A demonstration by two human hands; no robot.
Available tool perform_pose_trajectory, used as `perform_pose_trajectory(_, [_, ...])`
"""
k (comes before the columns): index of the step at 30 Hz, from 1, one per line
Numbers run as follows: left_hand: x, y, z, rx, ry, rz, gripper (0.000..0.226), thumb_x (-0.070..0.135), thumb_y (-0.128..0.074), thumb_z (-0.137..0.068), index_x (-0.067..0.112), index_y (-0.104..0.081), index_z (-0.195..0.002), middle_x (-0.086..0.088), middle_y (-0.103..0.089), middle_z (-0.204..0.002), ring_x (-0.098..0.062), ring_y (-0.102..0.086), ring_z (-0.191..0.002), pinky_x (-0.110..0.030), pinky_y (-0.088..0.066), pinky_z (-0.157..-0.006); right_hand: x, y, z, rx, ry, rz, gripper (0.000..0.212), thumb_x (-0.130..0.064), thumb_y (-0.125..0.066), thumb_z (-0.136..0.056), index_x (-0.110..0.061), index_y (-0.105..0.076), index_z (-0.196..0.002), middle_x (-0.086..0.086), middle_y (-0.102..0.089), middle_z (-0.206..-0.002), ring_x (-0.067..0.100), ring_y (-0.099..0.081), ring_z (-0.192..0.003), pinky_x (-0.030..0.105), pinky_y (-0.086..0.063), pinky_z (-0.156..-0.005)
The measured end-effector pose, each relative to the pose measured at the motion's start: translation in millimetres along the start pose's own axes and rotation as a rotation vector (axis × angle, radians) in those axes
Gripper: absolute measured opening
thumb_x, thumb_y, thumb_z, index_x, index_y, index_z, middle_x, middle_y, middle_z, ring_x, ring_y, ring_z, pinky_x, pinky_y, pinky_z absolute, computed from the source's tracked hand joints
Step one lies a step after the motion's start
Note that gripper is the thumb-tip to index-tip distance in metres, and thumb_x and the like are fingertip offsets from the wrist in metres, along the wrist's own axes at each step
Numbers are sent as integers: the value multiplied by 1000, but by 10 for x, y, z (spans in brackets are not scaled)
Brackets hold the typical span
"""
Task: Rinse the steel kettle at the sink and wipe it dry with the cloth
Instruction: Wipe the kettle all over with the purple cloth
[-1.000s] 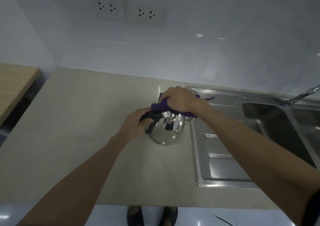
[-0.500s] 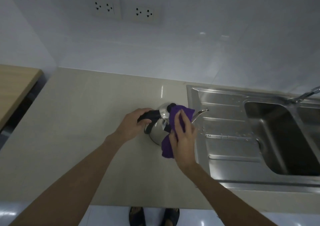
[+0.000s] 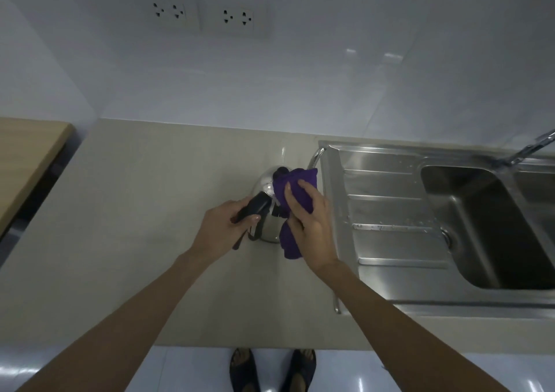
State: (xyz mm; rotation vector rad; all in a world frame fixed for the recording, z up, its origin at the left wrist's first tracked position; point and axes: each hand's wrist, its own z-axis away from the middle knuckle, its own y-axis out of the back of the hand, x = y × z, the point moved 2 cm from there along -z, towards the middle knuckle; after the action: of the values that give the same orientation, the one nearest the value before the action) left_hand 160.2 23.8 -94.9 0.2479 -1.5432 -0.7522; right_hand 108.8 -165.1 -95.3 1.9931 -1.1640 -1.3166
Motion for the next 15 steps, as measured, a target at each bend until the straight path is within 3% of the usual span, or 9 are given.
perform_pose_trajectory(3, [87,177,-208,35,0,-31,33,34,-49,-99,13,-71,-112,-2,-71,-99,-16,-63,-93,-14,-41,-79,72,-2,134,-48,99,63,64,7,-71,-75,-16,-56,-133,11,-37,-144,40,-42,-123,46,-46,-102])
perform_pose_trajectory(5, [280,222,-425,19,-34,3,37,33,-42,-103,15,-66,-125,2,-67,-119,-11,-58,-109,-18,-38,-94,136,31,18,-9,204,172,65,2,-73,-72,-19,-58,-131,4,-32,-140,38,-39,-122,47,-51,-95])
perform_pose_trajectory(7, [489,179,-643,-108,-73,57,41,39,-38,-103,20,-62,-131,6,-62,-129,-6,-54,-118,-17,-36,-101,133,-12,-106,78,356,307,58,-1,-70,-74,-19,-60,-128,4,-37,-136,38,-40,-119,47,-52,-91])
perform_pose_trajectory(9, [569,104,-775,-182,-94,36,45,46,-38,-101,20,-69,-120,4,-69,-120,-8,-62,-108,-16,-43,-93,168,-124,-93,144,474,340,53,-2,-67,-78,-18,-59,-128,4,-41,-136,39,-41,-119,46,-48,-95])
perform_pose_trajectory(12, [505,62,-831,-99,-132,42,42,46,-50,-96,14,-76,-101,0,-73,-93,-12,-66,-87,-18,-47,-79,335,-266,51,240,533,330,52,-3,-68,-83,-18,-51,-130,4,-43,-136,38,-42,-121,44,-41,-104])
perform_pose_trajectory(15, [425,1,-848,-28,-170,69,32,42,-61,-92,15,-78,-97,1,-73,-91,-13,-66,-89,-20,-48,-85,497,-400,212,231,610,407,56,-5,-72,-83,-22,-50,-132,0,-44,-136,37,-46,-116,45,-51,-91])
